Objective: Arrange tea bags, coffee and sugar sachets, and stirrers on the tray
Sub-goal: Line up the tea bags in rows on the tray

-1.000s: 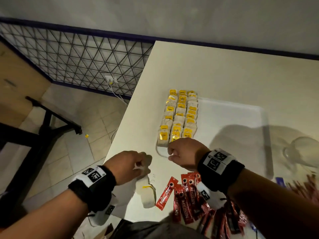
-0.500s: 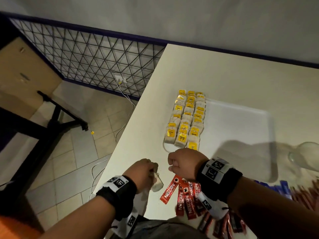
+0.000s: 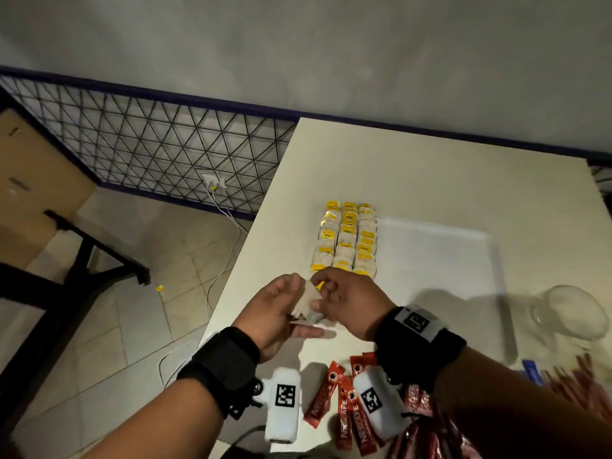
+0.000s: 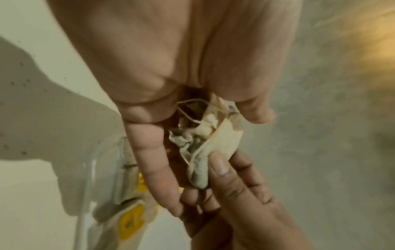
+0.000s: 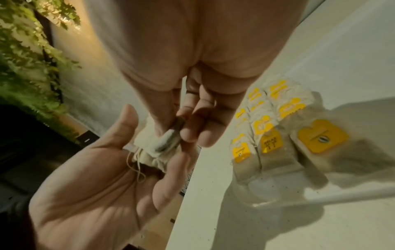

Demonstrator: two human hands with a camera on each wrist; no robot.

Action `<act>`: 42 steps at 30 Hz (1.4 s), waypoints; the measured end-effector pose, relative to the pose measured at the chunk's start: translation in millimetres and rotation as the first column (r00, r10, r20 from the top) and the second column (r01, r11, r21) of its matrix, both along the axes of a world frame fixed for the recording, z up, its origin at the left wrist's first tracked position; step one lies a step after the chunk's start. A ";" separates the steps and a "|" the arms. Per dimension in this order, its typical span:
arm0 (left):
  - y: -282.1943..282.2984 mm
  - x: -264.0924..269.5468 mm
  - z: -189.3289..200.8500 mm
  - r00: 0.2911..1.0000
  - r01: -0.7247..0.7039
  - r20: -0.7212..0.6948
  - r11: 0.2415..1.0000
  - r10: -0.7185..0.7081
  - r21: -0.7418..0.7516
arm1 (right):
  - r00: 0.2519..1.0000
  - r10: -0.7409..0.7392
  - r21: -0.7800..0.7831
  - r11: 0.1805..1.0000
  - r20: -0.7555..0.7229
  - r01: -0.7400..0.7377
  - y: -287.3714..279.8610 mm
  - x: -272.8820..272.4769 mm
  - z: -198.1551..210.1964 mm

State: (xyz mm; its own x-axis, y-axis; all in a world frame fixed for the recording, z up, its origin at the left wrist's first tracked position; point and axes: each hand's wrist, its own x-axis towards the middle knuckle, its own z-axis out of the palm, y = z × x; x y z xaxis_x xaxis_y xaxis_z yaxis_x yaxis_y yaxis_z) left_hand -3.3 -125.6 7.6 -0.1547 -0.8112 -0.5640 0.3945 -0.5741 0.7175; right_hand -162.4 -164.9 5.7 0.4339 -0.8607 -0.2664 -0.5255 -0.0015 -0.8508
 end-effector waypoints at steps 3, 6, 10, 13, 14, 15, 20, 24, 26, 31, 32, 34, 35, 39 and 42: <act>-10.4 -2.9 2.3 0.994 -0.050 -0.096 0.998 0.055 0.047 | 0.992 -0.093 0.098 0.992 0.086 0.085 -2.2 -2.4 1.7; -13.8 -3.1 4.3 0.980 -0.055 -0.188 0.996 0.068 0.074 | 0.967 -0.159 0.175 0.977 0.199 0.124 -3.6 -5.4 3.7; -16.7 -3.3 1.2 0.941 -0.144 -0.294 0.984 0.170 0.107 | 0.914 -0.260 0.253 0.950 0.311 0.184 -7.6 -8.9 6.7; -20.7 -1.0 -4.3 0.935 -0.208 -0.265 0.970 0.234 0.124 | 0.904 -0.250 0.260 0.952 0.348 0.163 -10.4 -14.6 9.3; -22.4 0.0 -5.7 0.943 -0.206 -0.241 0.971 0.229 0.118 | 0.907 -0.239 0.258 0.954 0.347 0.153 -11.2 -16.3 10.0; -24.1 0.7 -6.2 0.954 -0.195 -0.210 0.975 0.214 0.109 | 0.912 -0.231 0.256 0.955 0.340 0.147 -12.6 -17.6 10.0; -29.0 4.4 -3.4 0.997 -0.074 -0.006 0.992 0.074 -0.100 | 0.942 -0.176 0.221 0.969 0.286 0.114 -18.5 -20.0 11.4; -29.8 2.8 5.0 0.978 0.133 0.189 0.964 -0.089 -0.232 | 0.960 -0.148 0.193 0.976 0.237 0.102 -20.1 -20.1 15.8; -30.6 0.1 6.9 0.977 0.131 0.193 0.967 -0.089 -0.218 | 0.953 -0.162 0.165 0.979 0.257 0.122 -19.2 -18.9 16.4; -32.1 -4.4 0.8 0.990 0.097 0.114 0.985 -0.080 -0.145 | 0.984 -0.057 -0.192 0.977 0.167 0.090 -15.9 -21.4 18.5; -32.3 -4.9 0.1 0.992 0.093 0.102 0.986 -0.079 -0.138 | 0.991 -0.040 -0.266 0.961 0.128 0.073 -16.4 -21.9 18.3; -31.9 -7.1 1.0 0.993 0.090 0.093 0.986 -0.078 -0.138 | 0.994 -0.053 -0.319 0.944 0.096 0.081 -18.0 -21.9 16.5; -31.7 -8.5 0.8 0.993 0.090 0.093 0.986 -0.077 -0.138 | 0.993 -0.070 -0.311 0.945 0.094 0.096 -18.9 -22.2 15.1; -30.4 -10.1 -2.5 0.989 0.100 0.124 0.986 -0.084 -0.132 | 1.000 -0.016 -0.286 0.958 -0.005 0.014 -23.3 -23.9 16.4; -30.2 -10.6 -4.2 0.990 0.081 0.124 0.991 -0.067 -0.109 | 0.996 0.065 -0.296 0.952 -0.055 -0.078 -26.3 -24.2 16.4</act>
